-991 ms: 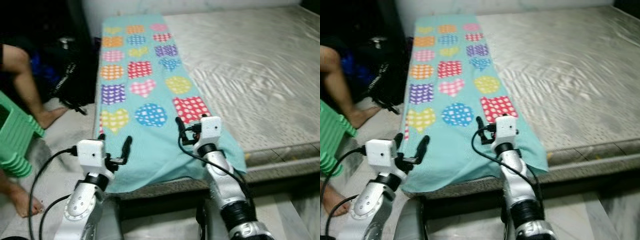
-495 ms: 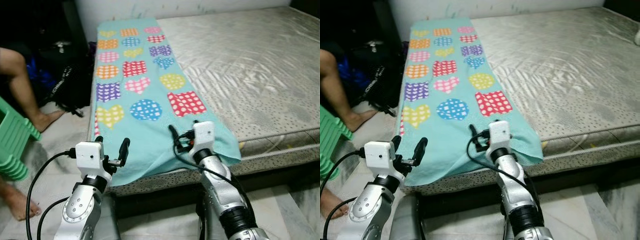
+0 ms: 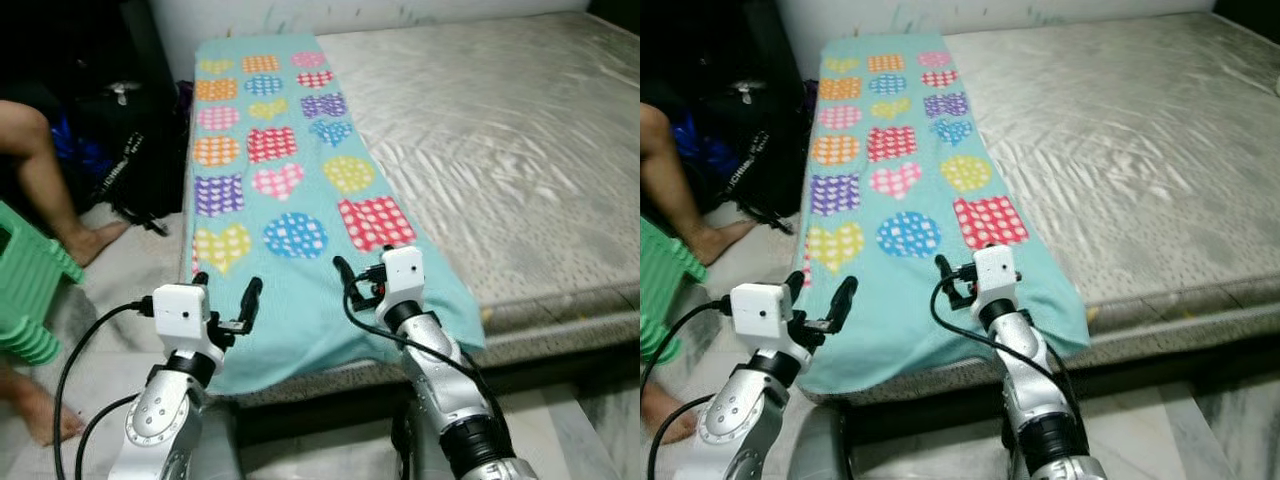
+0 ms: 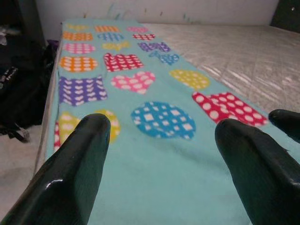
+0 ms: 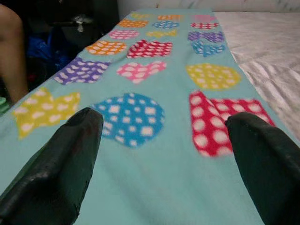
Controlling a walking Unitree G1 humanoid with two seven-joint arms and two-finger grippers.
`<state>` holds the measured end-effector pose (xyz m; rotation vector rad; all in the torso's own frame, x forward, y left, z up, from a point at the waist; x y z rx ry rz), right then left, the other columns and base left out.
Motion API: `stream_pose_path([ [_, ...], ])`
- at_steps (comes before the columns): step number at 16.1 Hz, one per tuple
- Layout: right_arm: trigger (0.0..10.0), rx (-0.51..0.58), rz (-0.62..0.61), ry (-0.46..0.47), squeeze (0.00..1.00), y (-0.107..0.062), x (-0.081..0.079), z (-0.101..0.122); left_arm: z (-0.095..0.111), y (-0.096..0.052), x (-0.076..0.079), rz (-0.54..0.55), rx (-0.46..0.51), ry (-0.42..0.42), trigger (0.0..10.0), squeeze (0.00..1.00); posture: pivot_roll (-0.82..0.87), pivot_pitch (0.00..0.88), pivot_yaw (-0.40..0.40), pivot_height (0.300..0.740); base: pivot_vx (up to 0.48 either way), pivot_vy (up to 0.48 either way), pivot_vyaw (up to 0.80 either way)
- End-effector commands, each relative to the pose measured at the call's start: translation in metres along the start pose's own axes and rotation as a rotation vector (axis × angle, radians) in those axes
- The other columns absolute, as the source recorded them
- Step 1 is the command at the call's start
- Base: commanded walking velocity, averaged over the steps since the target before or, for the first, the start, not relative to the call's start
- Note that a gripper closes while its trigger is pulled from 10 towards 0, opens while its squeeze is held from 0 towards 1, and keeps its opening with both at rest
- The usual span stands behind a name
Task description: Clean up the room
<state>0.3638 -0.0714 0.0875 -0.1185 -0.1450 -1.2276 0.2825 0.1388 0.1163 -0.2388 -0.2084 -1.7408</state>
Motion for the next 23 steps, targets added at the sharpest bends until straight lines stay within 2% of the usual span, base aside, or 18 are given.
stream_pose_path([
  [1, 10.0, 0.019, 0.023, -0.002, 0.0, 0.003, -0.006, 0.007, -0.001, -0.001, -0.005, 0.018, -0.006, 0.016, 10.0, 0.0, -0.02, 0.03, 0.023, 0.495, 0.292, 0.0, 0.0],
  [9, 10.0, -0.001, 0.042, -0.017, 0.0, 0.002, -0.008, 0.002, -0.004, -0.002, -0.007, 0.037, -0.02, 0.015, 10.0, 0.0, -0.02, 0.036, 0.026, 0.495, 0.0, 0.0, 0.0],
  [13, 10.0, -0.157, 0.235, -0.071, 0.0, -0.002, -0.038, -0.028, -0.013, -0.003, -0.014, 0.073, -0.065, 0.014, 10.0, 0.0, -0.01, 0.034, 0.026, 0.495, 0.0, 0.0, 0.0],
  [14, 10.0, -0.169, 0.262, -0.08, 0.0, -0.002, -0.045, -0.03, -0.014, -0.003, -0.014, 0.076, -0.071, 0.01, 10.0, 0.0, -0.01, 0.035, 0.027, 0.495, 0.0, 0.0, 0.0],
  [15, 10.0, -0.171, 0.321, -0.109, 0.0, -0.001, -0.058, -0.028, -0.015, -0.003, -0.014, 0.075, -0.076, 0.009, 10.0, 0.0, -0.01, 0.035, 0.027, 0.495, 0.0, 0.0, 0.0],
  [16, 10.0, -0.17, 0.338, -0.123, 0.0, 0.0, -0.062, -0.027, -0.016, -0.003, -0.014, 0.073, -0.078, 0.008, 10.0, 0.0, -0.01, 0.035, 0.027, 0.495, 0.0, 0.0, 0.0],
  [17, 10.0, -0.163, 0.38, -0.173, 0.0, 0.002, -0.073, -0.023, -0.017, -0.002, -0.013, 0.068, -0.084, 0.007, 10.0, 0.0, -0.01, 0.035, 0.027, 0.495, 0.0, 0.0, 0.0],
  [18, 10.0, -0.158, 0.392, -0.201, 0.0, 0.004, -0.077, -0.02, -0.017, -0.002, -0.013, 0.067, -0.085, 0.007, 10.0, 0.0, -0.01, 0.035, 0.027, 0.495, 0.0, 0.0, 0.0],
  [20, 10.0, -0.148, 0.388, -0.232, 0.0, 0.006, -0.077, -0.016, -0.017, -0.002, -0.013, 0.068, -0.087, 0.006, 10.0, 0.0, -0.01, 0.035, 0.027, 0.495, 0.0, 0.0, 0.0],
  [23, 10.0, -0.162, 0.299, -0.285, 0.0, 0.015, -0.069, -0.014, -0.019, -0.001, -0.011, 0.061, -0.094, -0.001, 10.0, 0.0, -0.03, 0.037, 0.027, 0.495, 0.0, 0.0, 0.0],
])
Point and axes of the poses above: a point about 5 cm out from each wrist's last joint towards the gripper, its own y axis pointing out of the wrist towards the gripper, its own z axis along the axis of the wrist's last joint, x = y × z, the point moved 5 cm from there along y, pointing out of the wrist towards the gripper, and after that the axes turned 10 degrees about -y, right-handed, at the moved point
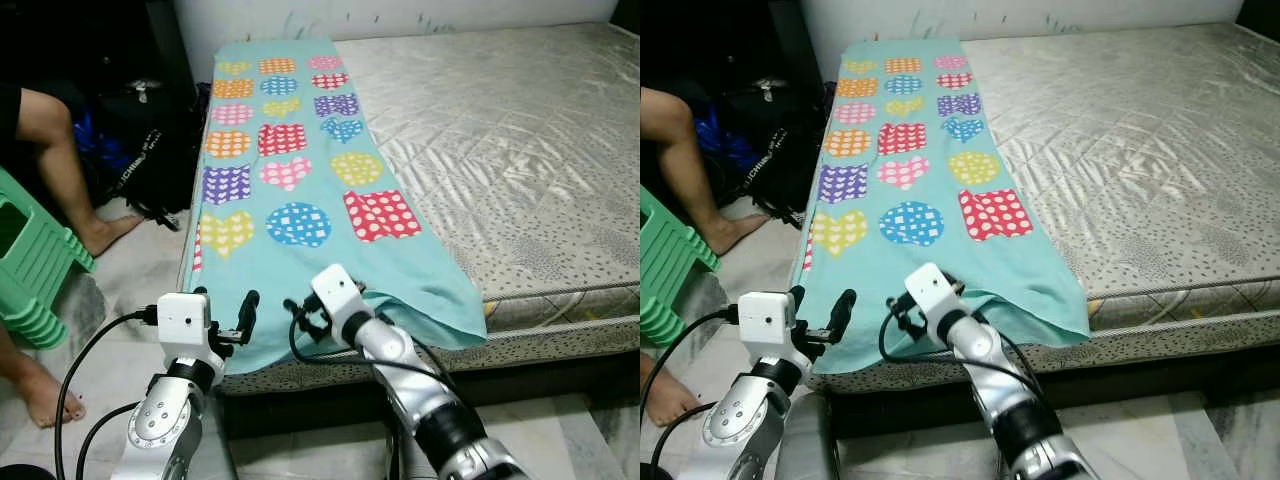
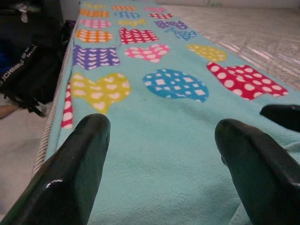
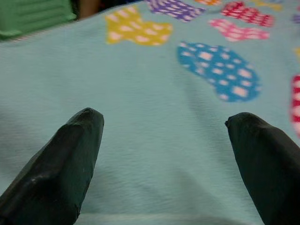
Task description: Clean up the room
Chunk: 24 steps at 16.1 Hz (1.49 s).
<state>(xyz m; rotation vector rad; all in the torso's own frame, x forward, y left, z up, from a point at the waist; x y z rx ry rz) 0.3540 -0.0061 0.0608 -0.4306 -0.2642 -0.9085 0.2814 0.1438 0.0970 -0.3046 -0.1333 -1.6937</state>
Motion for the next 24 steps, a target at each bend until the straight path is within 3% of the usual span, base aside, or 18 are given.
stream_pose_path([
  [1, 10.0, -0.026, -0.021, -0.01, 0.0, 0.003, 0.003, -0.001, -0.002, 0.001, -0.001, 0.004, -0.014, 0.003, 10.0, 0.0, -0.02, 0.037, 0.025, 0.495, 0.0, 0.0, 0.0],
  [3, 10.0, -0.088, -0.044, 0.017, 0.0, 0.004, 0.012, -0.014, -0.001, 0.001, -0.001, 0.007, -0.011, 0.002, 10.0, 0.0, -0.02, 0.038, 0.024, 0.495, 0.0, 0.0, 0.0],
  [8, 10.0, -0.24, -0.001, -0.028, 0.0, -0.004, 0.015, -0.052, -0.002, 0.002, -0.001, 0.004, -0.017, 0.002, 10.0, 0.0, -0.02, 0.035, 0.024, 0.495, 0.0, 0.0, 0.0],
  [10, 10.0, -0.272, -0.021, -0.022, 0.0, -0.009, 0.025, -0.062, -0.002, 0.002, -0.001, 0.002, -0.017, 0.004, 10.0, 0.0, -0.02, 0.035, 0.024, 0.495, 0.0, 0.0, 0.0],
  [14, 10.0, -0.302, -0.003, -0.013, 0.0, -0.028, 0.04, -0.082, -0.002, 0.002, -0.001, 0.0, -0.021, 0.004, 10.0, 0.0, -0.03, 0.035, 0.026, 0.495, 0.0, 0.0, 0.0],
  [19, 10.0, -0.317, 0.124, -0.025, 0.0, -0.061, 0.048, -0.101, -0.003, 0.001, -0.002, -0.005, -0.028, 0.006, 10.0, 0.0, -0.03, 0.038, 0.032, 0.495, 0.0, 0.0, 0.0],
  [24, 10.0, -0.308, 0.293, -0.002, 0.0, -0.091, 0.038, -0.101, -0.004, 0.001, -0.004, -0.006, -0.033, 0.012, 10.0, 0.0, -0.03, 0.032, 0.033, 0.495, 0.0, 0.0, 0.0],
])
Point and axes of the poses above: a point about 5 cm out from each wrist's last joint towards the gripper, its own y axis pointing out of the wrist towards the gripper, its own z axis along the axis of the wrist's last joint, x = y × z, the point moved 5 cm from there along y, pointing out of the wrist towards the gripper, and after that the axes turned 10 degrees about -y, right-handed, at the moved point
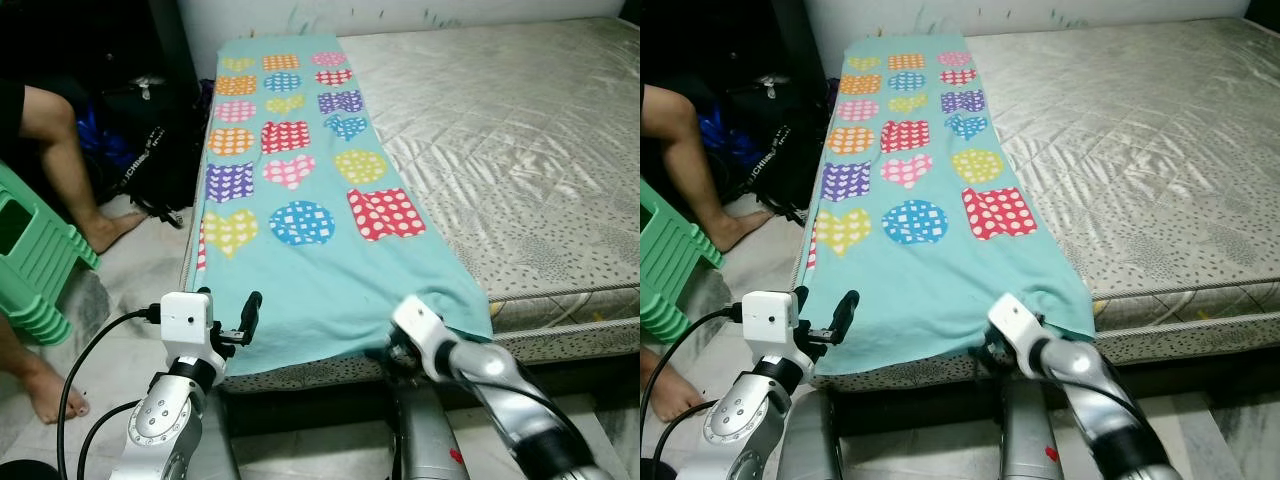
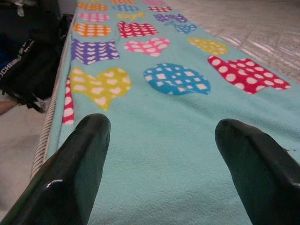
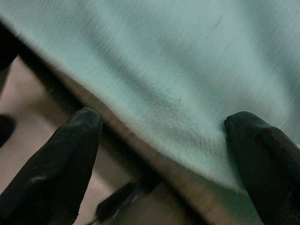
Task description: Clean up the room
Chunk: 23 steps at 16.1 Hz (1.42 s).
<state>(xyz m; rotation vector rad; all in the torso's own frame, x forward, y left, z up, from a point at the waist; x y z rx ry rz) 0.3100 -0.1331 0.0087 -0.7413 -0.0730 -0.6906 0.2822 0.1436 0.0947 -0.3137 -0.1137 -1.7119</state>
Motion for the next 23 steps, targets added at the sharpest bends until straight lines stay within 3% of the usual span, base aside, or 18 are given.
stream_pose_path([
  [1, 10.0, 0.002, 0.059, 0.001, 0.0, -0.003, -0.008, 0.001, -0.002, 0.0, -0.003, 0.009, -0.013, 0.006, 10.0, 0.0, -0.03, 0.032, 0.033, 0.495, 0.0, 0.0, 0.0],
  [6, 10.0, -0.014, 0.159, 0.039, 0.0, -0.026, -0.022, -0.007, -0.002, 0.0, -0.004, 0.0, -0.016, 0.006, 10.0, 0.0, -0.04, 0.024, 0.038, 0.495, 0.0, 0.0, 0.0],
  [7, 10.0, -0.004, 0.07, 0.077, 0.0, -0.027, -0.008, -0.005, -0.001, 0.0, -0.003, -0.004, -0.01, 0.004, 10.0, 0.0, -0.04, 0.022, 0.039, 0.495, 0.0, 0.0, 0.0],
  [11, 10.0, 0.129, -0.053, 0.191, 0.0, -0.031, 0.018, 0.022, 0.004, 0.001, -0.001, -0.012, 0.012, 0.001, 10.0, 0.0, -0.05, 0.022, 0.041, 0.495, 0.0, 0.0, 0.0],
  [12, 10.0, 0.248, -0.076, 0.228, 0.0, -0.036, 0.028, 0.04, 0.005, 0.001, 0.0, -0.017, 0.018, -0.001, 10.0, 0.0, -0.05, 0.022, 0.041, 0.495, 0.0, 0.0, 0.0],
  [16, 10.0, 0.343, -0.063, 0.269, 0.0, -0.045, 0.035, 0.051, 0.007, 0.001, 0.0, -0.019, 0.023, -0.003, 10.0, 0.0, -0.04, 0.024, 0.043, 0.495, 0.0, 0.0, 0.0],
  [17, 10.0, 0.35, -0.106, 0.307, 0.0, -0.045, 0.041, 0.051, 0.007, 0.001, 0.0, -0.02, 0.023, -0.002, 10.0, 0.0, -0.04, 0.024, 0.043, 0.495, 0.0, 0.0, 0.0],
  [20, 10.0, 0.233, -0.34, 0.334, 0.0, -0.028, 0.061, 0.036, 0.005, 0.002, 0.001, -0.022, 0.017, -0.002, 10.0, 0.0, -0.04, 0.023, 0.044, 0.495, 0.0, 0.0, 0.0],
  [23, 10.0, 0.172, -0.428, 0.287, 0.0, -0.015, 0.066, 0.034, 0.004, 0.003, -0.001, -0.016, 0.012, 0.002, 10.0, 0.0, -0.04, 0.025, 0.044, 0.495, 0.0, 0.0, 0.0],
])
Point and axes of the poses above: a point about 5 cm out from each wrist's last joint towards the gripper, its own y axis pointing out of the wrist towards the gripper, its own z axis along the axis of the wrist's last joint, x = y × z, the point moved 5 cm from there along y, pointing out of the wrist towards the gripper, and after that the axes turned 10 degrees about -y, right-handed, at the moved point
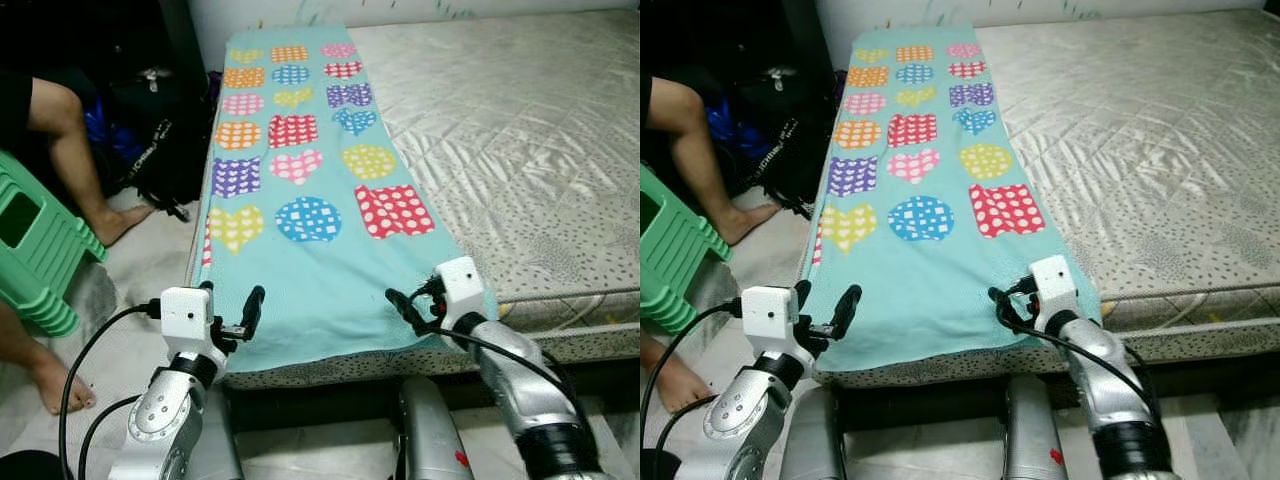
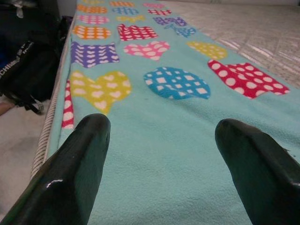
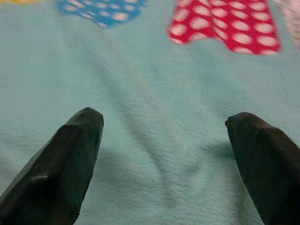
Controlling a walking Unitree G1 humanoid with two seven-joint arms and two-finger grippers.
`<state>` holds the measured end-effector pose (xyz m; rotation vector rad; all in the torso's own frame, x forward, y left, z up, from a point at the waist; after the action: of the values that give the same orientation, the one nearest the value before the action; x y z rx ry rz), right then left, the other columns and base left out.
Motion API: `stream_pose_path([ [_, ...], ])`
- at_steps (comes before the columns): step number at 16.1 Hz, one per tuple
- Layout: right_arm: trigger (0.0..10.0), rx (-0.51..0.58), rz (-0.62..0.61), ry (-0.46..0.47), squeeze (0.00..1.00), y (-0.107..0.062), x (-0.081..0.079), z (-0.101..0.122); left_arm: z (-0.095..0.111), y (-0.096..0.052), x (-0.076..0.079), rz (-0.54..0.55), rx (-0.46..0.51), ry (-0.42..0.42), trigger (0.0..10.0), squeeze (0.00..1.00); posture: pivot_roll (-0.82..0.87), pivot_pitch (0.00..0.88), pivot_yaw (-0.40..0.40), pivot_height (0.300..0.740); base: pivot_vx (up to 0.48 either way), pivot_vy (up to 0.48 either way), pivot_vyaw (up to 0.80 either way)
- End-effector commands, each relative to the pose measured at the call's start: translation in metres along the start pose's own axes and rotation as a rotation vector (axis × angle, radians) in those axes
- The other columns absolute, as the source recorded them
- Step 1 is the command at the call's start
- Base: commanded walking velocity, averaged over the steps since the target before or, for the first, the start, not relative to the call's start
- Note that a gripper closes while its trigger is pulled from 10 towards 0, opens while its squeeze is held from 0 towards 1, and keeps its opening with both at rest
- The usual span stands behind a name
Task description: Clean up the room
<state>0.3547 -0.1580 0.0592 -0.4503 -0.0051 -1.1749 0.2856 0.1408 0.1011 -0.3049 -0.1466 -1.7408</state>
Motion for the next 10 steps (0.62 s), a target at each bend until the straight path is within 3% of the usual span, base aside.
stream_pose_path([
  [1, 10.0, -0.013, -0.024, -0.049, 0.0, 0.005, 0.002, 0.0, -0.002, -0.001, -0.006, 0.019, -0.012, 0.015, 10.0, 0.0, -0.03, 0.025, 0.043, 0.495, 0.0, 0.0, 0.0],
  [4, 10.0, -0.087, -0.064, -0.132, 0.0, 0.005, 0.016, -0.014, -0.001, -0.002, -0.008, 0.029, -0.011, 0.02, 10.0, 0.0, -0.03, 0.027, 0.04, 0.495, 0.0, 0.0, 0.0],
  [7, 10.0, -0.135, -0.094, -0.124, 0.0, -0.001, 0.035, -0.025, -0.002, -0.002, -0.008, 0.032, -0.012, 0.019, 10.0, 0.0, -0.03, 0.027, 0.04, 0.495, 0.0, 0.0, 0.0],
  [9, 10.0, -0.145, -0.087, 0.005, 0.0, -0.008, 0.04, -0.036, -0.003, -0.002, -0.008, 0.031, -0.017, 0.017, 10.0, 0.0, -0.04, 0.028, 0.039, 0.495, 0.0, 0.0, 0.0],
  [10, 10.0, -0.157, -0.083, 0.017, 0.0, -0.01, 0.039, -0.04, -0.003, -0.002, -0.008, 0.03, -0.018, 0.016, 10.0, 0.0, -0.04, 0.028, 0.039, 0.495, 0.0, 0.0, 0.0],
])
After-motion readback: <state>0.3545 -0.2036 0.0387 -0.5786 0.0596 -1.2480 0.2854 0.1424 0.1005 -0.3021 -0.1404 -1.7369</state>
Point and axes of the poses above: a point about 5 cm out from each wrist's last joint towards the gripper, its own y axis pointing out of the wrist towards the gripper, its own z axis along the axis of the wrist's last joint, x = y × z, the point moved 5 cm from there along y, pointing out of the wrist towards the gripper, and after that the axes turned 10 degrees about -y, right-handed, at the moved point
